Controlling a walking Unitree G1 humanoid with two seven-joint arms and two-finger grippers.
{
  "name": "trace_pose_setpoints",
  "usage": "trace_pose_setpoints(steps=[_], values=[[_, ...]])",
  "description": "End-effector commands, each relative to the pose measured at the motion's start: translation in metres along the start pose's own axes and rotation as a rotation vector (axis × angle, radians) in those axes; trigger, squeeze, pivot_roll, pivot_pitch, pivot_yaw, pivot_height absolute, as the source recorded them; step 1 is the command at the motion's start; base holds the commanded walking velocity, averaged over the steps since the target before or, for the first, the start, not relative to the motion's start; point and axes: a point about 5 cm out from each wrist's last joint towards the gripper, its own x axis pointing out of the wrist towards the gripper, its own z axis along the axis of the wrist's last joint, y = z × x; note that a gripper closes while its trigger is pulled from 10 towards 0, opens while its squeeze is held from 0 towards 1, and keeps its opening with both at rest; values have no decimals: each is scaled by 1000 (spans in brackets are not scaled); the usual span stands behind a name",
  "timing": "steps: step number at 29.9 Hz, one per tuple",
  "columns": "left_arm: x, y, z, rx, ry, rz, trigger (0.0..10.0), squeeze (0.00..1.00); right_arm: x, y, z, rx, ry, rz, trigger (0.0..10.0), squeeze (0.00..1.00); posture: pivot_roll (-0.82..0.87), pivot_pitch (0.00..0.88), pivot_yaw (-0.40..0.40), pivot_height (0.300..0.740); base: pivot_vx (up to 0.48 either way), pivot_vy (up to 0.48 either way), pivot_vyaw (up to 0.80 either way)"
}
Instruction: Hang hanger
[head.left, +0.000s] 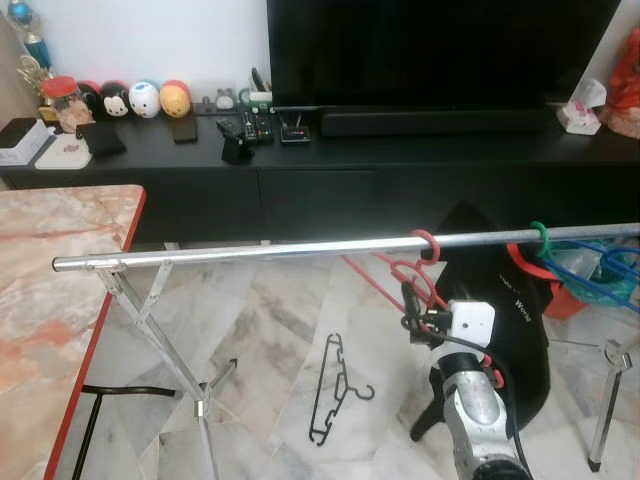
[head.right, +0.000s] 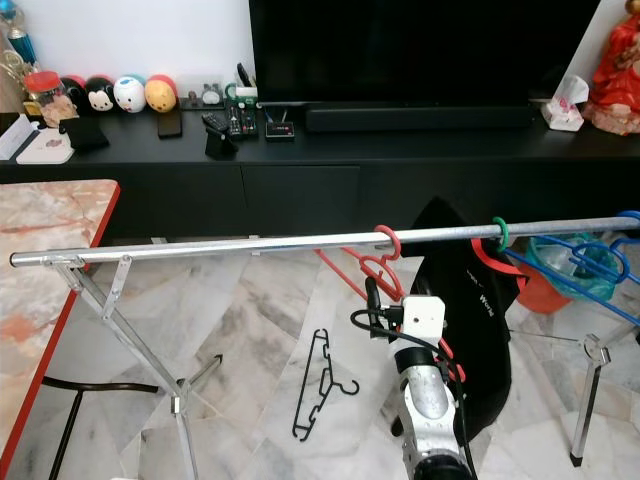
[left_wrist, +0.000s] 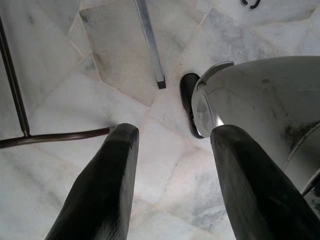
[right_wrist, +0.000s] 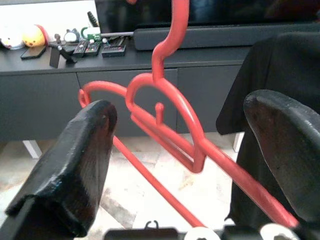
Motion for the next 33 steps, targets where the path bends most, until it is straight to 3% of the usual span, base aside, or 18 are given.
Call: trace_pose_setpoints(steps=[1,7,8,9,18,25,33], values=[[-1,-1,-5,10,21,2,10000,0,-1,0,2,-5,-13,1,10000,1000,17,0,-30,740,0,0,0],[0,-1,-3,4,18,3,10000,0,-3,-6,4,-17,-12,-24,10000,1000,19,8,-35,740,0,0,0],[0,0,-2,2,16,4,10000,0,-4,-8,3,-22,-11,-33,10000,855,18,11,-35,740,0,0,0],[0,0,-1,0,14,6,10000,0,-6,-9,2,-28,-4,-41,10000,0,15,13,-35,740,0,0,0],[4,-4,10,-4,1,10,10000,0,-26,-16,-19,-53,94,-95,10000,0,20,19,-37,740,0,0,0],[5,3,18,-14,-19,21,10000,0,-36,-16,-14,-50,48,-91,10000,0,15,22,-42,740,0,0,0],[0,6,3,-21,-8,23,10000,0,-48,-15,-14,-53,39,-86,10000,0,8,27,-41,740,0,0,0]])
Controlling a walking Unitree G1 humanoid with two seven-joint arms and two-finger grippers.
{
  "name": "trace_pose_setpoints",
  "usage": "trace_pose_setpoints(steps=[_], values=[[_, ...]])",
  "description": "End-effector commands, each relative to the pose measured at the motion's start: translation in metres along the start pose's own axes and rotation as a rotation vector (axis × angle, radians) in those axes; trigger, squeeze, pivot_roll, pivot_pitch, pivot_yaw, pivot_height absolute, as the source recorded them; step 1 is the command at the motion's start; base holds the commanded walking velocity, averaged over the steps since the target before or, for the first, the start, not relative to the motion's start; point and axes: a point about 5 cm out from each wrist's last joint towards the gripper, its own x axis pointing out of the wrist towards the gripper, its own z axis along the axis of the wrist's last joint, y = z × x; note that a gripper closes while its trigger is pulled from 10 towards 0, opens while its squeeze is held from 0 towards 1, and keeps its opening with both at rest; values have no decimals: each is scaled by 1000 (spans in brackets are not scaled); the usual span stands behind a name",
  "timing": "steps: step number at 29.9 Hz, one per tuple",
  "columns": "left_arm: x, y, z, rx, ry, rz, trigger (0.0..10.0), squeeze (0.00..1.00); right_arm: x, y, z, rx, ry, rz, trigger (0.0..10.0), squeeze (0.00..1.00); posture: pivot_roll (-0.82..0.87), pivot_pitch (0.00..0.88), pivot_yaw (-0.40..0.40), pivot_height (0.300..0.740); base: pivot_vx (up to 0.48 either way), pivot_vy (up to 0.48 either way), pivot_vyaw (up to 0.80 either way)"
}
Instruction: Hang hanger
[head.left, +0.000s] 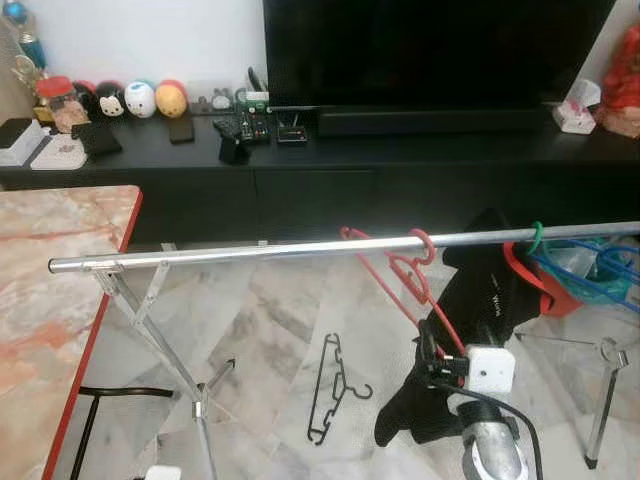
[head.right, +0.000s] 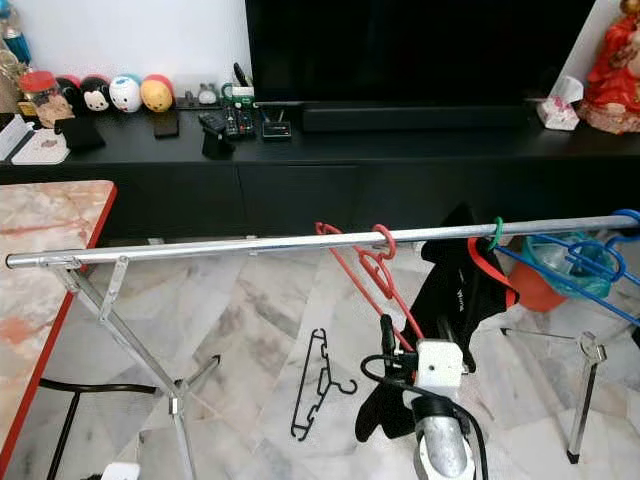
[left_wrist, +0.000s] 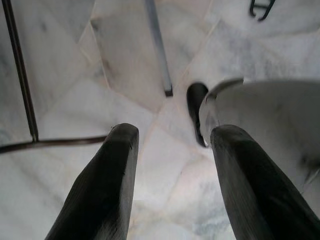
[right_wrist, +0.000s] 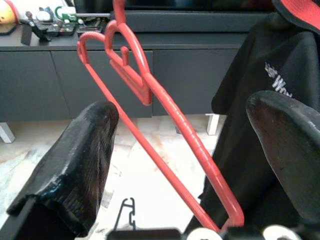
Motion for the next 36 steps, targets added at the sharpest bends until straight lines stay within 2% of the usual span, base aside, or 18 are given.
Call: trace_pose_setpoints(steps=[1,7,14,25,36], values=[[-1,-2,-4,0,8,-13,10000,0,1,0,3,5,-5,2,10000,0,9,27,-42,740,0,0,0],[-2,-3,-7,1,13,-16,10000,0,7,3,6,12,-2,13,10000,0,10,25,-43,740,-219,0,0],[3,-9,5,13,1,-27,10000,0,12,10,9,16,-2,40,10000,0,9,27,-44,740,-265,0,0],[2,-4,6,10,-18,-29,10000,0,15,9,8,6,13,48,10000,0,9,30,-44,740,-264,0,0],[3,-19,6,11,-24,-46,10000,0,22,7,4,-17,48,55,10000,0,8,31,-45,740,-262,0,0]])
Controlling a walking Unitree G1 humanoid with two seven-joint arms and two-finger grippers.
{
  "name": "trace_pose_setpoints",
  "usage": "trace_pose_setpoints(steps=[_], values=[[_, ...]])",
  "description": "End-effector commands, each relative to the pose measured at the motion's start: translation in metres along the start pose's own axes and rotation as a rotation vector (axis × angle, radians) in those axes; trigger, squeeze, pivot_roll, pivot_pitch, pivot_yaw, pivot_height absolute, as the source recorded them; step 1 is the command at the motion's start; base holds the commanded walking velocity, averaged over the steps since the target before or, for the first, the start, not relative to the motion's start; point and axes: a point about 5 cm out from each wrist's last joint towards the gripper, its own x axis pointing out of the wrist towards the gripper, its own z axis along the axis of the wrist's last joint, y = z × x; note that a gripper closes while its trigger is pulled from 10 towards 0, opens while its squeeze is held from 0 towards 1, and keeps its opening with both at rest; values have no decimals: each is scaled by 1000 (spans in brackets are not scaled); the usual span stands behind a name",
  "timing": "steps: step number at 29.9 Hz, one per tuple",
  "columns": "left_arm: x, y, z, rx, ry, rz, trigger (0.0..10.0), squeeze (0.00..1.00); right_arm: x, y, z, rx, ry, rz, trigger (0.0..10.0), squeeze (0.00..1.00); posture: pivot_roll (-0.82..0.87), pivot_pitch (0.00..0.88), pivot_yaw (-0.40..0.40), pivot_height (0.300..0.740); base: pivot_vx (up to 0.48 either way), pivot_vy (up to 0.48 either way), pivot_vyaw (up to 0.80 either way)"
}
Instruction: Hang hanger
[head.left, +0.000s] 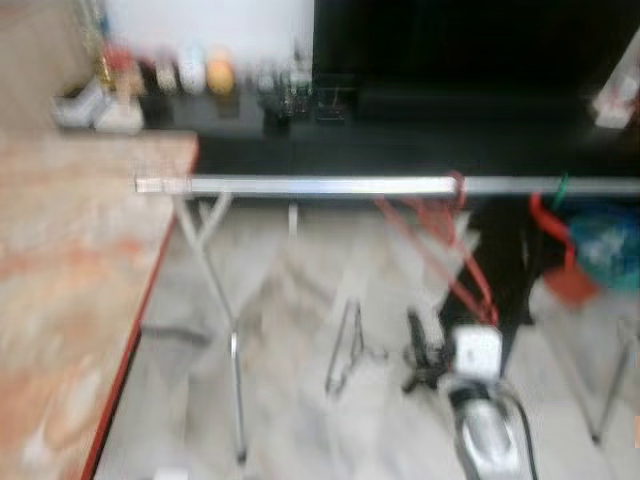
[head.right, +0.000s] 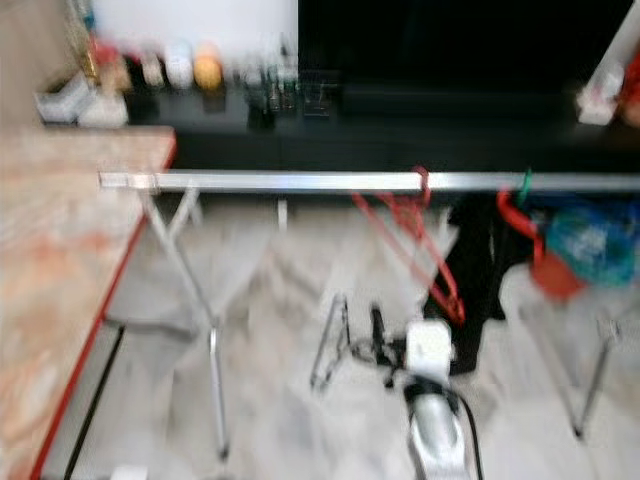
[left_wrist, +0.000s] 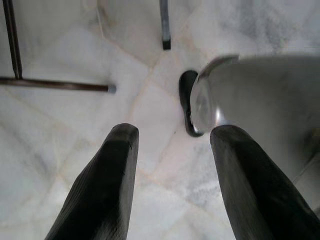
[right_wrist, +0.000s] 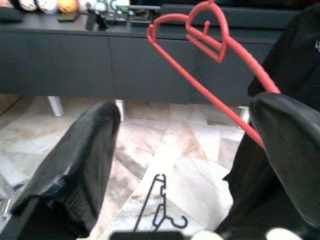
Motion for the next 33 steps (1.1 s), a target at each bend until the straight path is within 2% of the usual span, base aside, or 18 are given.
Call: trace_pose_setpoints(steps=[1,5,9,14,17,18,19,21,22,26,29,33], values=[[-1,-5,-7,14,26,-12,10000,0,-4,-8,-8,-9,42,-18,10000,0,8,31,-45,740,-262,0,0],[-2,5,-6,11,25,-3,10000,0,-5,-13,-17,-38,100,-39,10000,0,5,31,-41,740,-264,0,0],[-6,13,-11,8,29,4,10000,0,-10,-22,-36,0,224,-91,10000,0,6,33,-39,740,-264,0,0],[-10,20,-20,8,39,10,10000,0,-18,-26,-56,48,374,-114,10000,0,2,30,-33,740,-263,0,0],[-6,13,-11,10,28,2,10000,0,-34,-28,-74,61,492,-120,10000,0,9,31,-31,740,-255,0,0],[-6,13,-11,10,28,2,10000,0,-34,-28,-74,61,492,-120,10000,0,9,31,-31,740,-255,0,0],[-5,13,-10,10,26,1,10000,0,-44,-31,-84,78,564,-138,10000,0,8,31,-29,740,-251,0,0],[-5,13,-9,10,26,0,10000,0,-55,-33,-93,91,630,-154,10000,0,5,31,-25,740,-126,0,0],[-5,13,-9,13,27,0,10000,0,-73,-35,-105,74,727,-157,10000,0,6,31,-24,740,0,0,0],[-4,12,-8,16,26,0,10000,0,-105,-35,-123,58,878,-134,10000,0,12,32,-23,740,0,0,0],[-3,9,-6,23,26,-2,10000,0,-113,-34,-127,59,911,-128,10000,0,13,33,-21,740,0,0,0],[0,2,-3,31,29,-7,10000,0,-113,-31,-127,106,909,-144,10000,0,5,32,-19,740,0,0,0]])
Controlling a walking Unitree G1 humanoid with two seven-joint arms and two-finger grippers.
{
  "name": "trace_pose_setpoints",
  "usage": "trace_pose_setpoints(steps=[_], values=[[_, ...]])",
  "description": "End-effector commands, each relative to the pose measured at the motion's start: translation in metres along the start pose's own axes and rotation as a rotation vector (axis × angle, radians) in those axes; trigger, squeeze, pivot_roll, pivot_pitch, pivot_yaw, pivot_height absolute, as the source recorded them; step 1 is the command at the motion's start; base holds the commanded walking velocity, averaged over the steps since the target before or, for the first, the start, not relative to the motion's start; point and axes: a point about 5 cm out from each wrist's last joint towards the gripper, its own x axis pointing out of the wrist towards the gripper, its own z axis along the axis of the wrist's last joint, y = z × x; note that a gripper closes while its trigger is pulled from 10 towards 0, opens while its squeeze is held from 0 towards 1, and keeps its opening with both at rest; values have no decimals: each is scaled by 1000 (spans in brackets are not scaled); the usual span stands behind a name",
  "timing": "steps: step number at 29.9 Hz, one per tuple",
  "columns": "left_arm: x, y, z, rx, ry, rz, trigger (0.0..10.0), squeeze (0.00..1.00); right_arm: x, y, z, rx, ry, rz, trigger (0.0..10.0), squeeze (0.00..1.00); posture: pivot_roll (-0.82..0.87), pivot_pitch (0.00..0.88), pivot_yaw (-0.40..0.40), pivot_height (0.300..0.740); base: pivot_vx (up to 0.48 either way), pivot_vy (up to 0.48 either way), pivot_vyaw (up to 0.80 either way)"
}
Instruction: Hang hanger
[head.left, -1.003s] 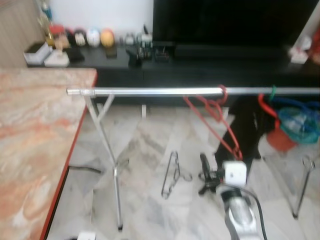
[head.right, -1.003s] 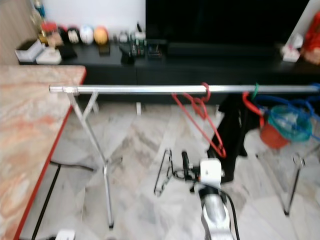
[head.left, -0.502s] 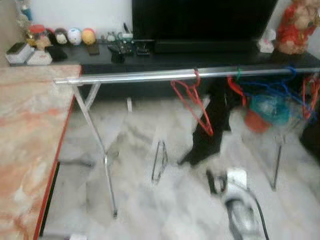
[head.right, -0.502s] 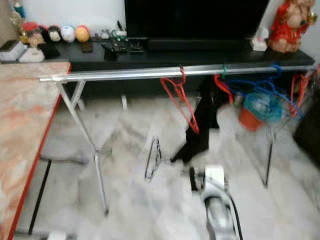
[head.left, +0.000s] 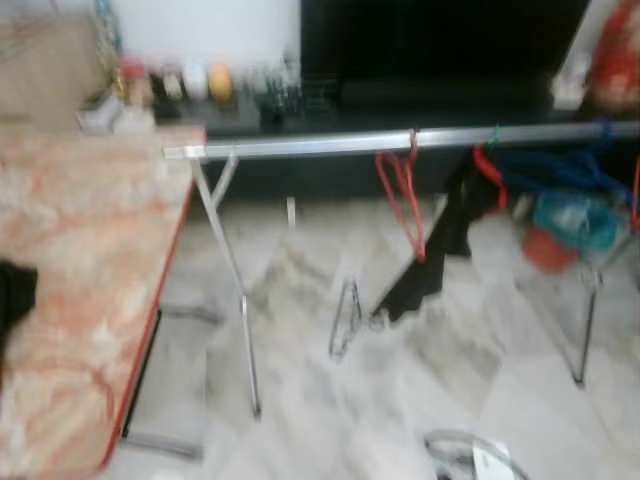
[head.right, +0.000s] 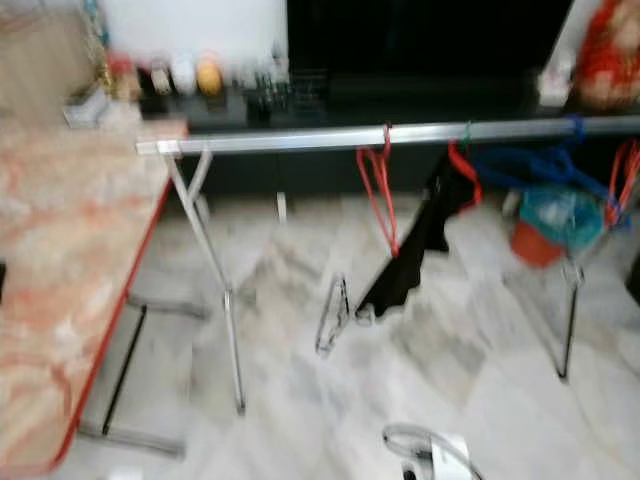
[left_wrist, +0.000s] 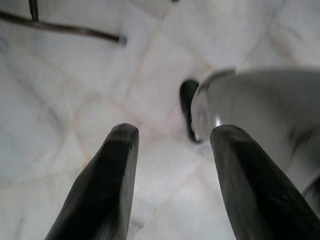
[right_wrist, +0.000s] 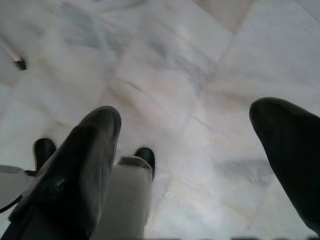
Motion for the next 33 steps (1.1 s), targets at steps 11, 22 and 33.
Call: trace_pose_setpoints(steps=[11,22,33], values=[[4,-11,7,57,5,-14,10000,0,7,17,20,33,-24,24,10000,0,9,13,-21,740,0,0,0],[5,-11,10,78,3,-13,10000,0,6,16,15,36,-4,14,10000,0,9,0,-26,740,0,-100,0],[4,-8,9,78,8,-7,10000,0,4,7,7,35,26,-3,10000,0,1,0,-17,740,0,-26,-616]])
